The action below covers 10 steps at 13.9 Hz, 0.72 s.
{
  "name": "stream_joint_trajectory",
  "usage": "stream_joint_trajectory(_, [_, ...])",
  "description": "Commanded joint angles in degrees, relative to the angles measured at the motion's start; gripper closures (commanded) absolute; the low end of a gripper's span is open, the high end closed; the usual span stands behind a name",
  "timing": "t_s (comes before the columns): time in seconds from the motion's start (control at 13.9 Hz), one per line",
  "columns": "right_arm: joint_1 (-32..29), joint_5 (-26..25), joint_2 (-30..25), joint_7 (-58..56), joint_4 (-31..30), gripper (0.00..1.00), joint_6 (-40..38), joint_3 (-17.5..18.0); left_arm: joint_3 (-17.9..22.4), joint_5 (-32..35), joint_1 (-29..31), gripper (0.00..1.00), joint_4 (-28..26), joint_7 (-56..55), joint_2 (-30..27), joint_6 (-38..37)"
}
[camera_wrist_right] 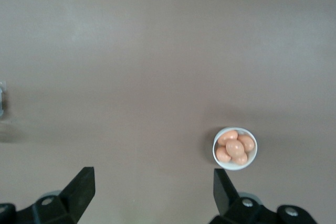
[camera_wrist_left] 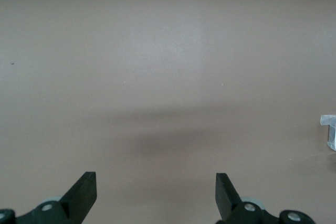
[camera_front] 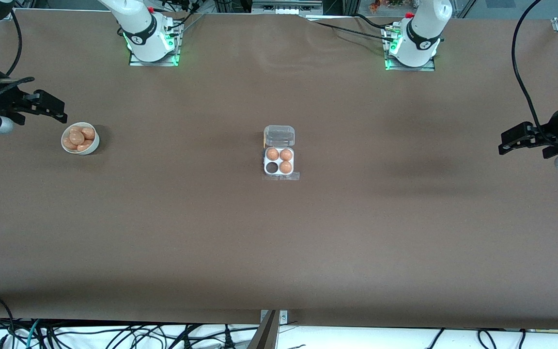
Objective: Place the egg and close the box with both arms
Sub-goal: 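Move the right gripper over the white bowl and lower onto an egg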
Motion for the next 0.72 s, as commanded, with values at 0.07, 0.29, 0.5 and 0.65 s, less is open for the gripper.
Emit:
stream_joint_trajectory(0.07, [0.7, 0.2, 3.9, -0.2, -0.1, 0.0, 2.7, 0.0, -0.1, 0.8, -0.3, 0.0, 0.7, -0.5, -0.2, -0.4])
stream_joint_trajectory(0.29, [-0.3, 0.0, 10.3, 0.0, 0.2, 0.0, 2.8, -0.4, -0.1, 0.7, -0.3, 0.0, 0.7, -0.5, -0.2, -0.4])
stream_joint_trajectory(0.5, [-4.6, -1.0, 13.3, 0.2, -1.3, 0.0, 5.0, -1.5, -0.1, 0.7, -0.2, 0.0, 0.7, -0.5, -0.2, -0.4])
stream_joint_trajectory(0.65, [-5.3, -0.9, 11.2, 0.2, -8.8, 0.0, 8.9, -4.3, -0.1, 0.7, -0.2, 0.0, 0.7, -0.5, -0.2, -0.4])
